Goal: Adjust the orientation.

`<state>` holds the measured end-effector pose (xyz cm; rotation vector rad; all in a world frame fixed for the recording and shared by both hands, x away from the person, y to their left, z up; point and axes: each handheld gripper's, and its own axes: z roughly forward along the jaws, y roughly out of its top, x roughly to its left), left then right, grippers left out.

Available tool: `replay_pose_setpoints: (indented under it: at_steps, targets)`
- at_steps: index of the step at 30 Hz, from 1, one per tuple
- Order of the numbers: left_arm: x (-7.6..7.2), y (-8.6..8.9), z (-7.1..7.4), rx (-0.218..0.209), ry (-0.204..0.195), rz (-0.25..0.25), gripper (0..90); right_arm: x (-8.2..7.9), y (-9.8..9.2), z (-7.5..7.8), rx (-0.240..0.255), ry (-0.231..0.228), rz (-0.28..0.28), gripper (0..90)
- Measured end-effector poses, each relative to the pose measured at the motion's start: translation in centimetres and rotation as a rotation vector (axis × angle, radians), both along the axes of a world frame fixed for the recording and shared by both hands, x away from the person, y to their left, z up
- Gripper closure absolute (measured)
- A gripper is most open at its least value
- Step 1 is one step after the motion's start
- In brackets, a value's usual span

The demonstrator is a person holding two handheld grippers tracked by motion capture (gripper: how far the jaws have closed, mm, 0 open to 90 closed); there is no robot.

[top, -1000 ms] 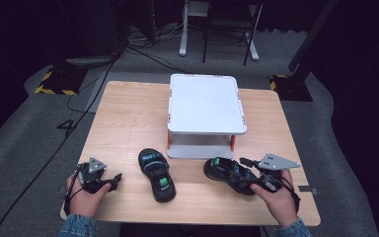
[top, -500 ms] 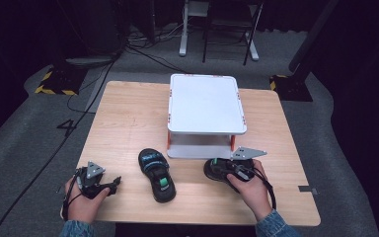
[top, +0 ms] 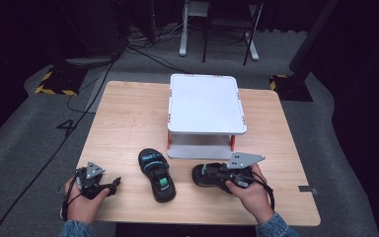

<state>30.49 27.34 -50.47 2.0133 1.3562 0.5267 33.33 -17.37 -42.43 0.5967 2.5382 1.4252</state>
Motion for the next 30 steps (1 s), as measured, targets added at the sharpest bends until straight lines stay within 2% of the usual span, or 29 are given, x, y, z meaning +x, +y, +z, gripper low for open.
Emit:
replay_pose_setpoints:
  at_steps: [1,2,3,5,6,8,10,12,13,14,15,16,17,19,21,24,26,27,30]
  targets:
    - [0.0,0.0,0.0,0.0,0.0,0.0,22.9,-0.4,0.2,0.2,0.044,0.021,0.058,90.0]
    - [0.1,0.0,0.0,0.001,-0.001,-0.002,22.8,-0.8,0.5,0.4,0.051,0.038,0.117,90.0]
    - [0.1,0.0,0.0,0.0,-0.001,0.001,22.6,-1.2,0.7,0.6,0.035,0.039,0.145,90.0]
    - [0.3,-0.1,0.0,0.003,-0.001,-0.005,22.2,-2.0,0.8,1.0,-0.003,0.018,0.158,90.0]
    - [0.4,-0.1,0.0,0.005,0.0,-0.001,21.9,-2.1,0.7,1.1,0.005,0.022,0.154,90.0]
    - [0.5,-0.2,0.0,0.006,-0.001,-0.007,21.6,-2.1,0.3,1.2,0.006,0.017,0.121,90.0]
    - [0.6,-0.3,0.0,0.001,0.0,-0.006,21.6,-1.8,-0.7,1.1,0.01,0.026,0.045,88.5]
    - [0.7,-0.3,0.0,0.006,0.0,-0.014,21.4,-1.4,-1.7,1.1,0.024,0.034,-0.051,72.1]
    - [0.7,-0.3,0.0,0.006,0.002,-0.013,21.3,-1.2,-2.5,1.0,0.032,0.039,-0.125,65.5]
    - [0.7,-0.3,0.0,0.006,-0.001,-0.008,21.3,-1.0,-2.9,0.9,0.027,0.043,-0.161,64.1]
    - [0.8,-0.3,0.0,0.006,-0.001,-0.009,21.2,-0.8,-3.6,0.7,0.013,0.056,-0.211,58.9]
    - [0.8,-0.4,0.0,0.001,0.001,-0.005,21.1,-0.7,-3.9,0.5,0.006,0.073,-0.246,52.9]
    - [0.9,-0.4,0.0,0.008,-0.002,-0.011,21.0,-0.5,-4.2,0.2,0.005,0.106,-0.272,51.0]
    - [0.9,-0.4,0.0,0.007,0.0,-0.01,20.9,-0.5,-4.2,-0.4,0.01,0.136,-0.29,48.2]
    - [1.0,-0.5,0.0,0.008,-0.002,-0.012,20.9,-0.4,-3.7,-1.1,-0.025,0.155,-0.316,43.3]
    - [1.0,-0.6,0.0,0.005,0.001,-0.009,20.9,-0.4,-3.0,-2.0,-0.062,0.169,-0.339,43.9]
    - [1.0,-0.6,0.0,0.004,0.0,-0.009,20.9,-0.3,-2.8,-2.5,-0.065,0.189,-0.337,54.0]
    - [1.0,-0.5,0.0,0.005,-0.001,-0.01,20.9,-0.3,-2.7,-2.6,-0.05,0.209,-0.327,55.9]
    - [1.0,-0.5,0.0,0.005,-0.001,-0.01,20.8,-0.3,-2.7,-2.5,-0.069,0.183,-0.326,63.4]
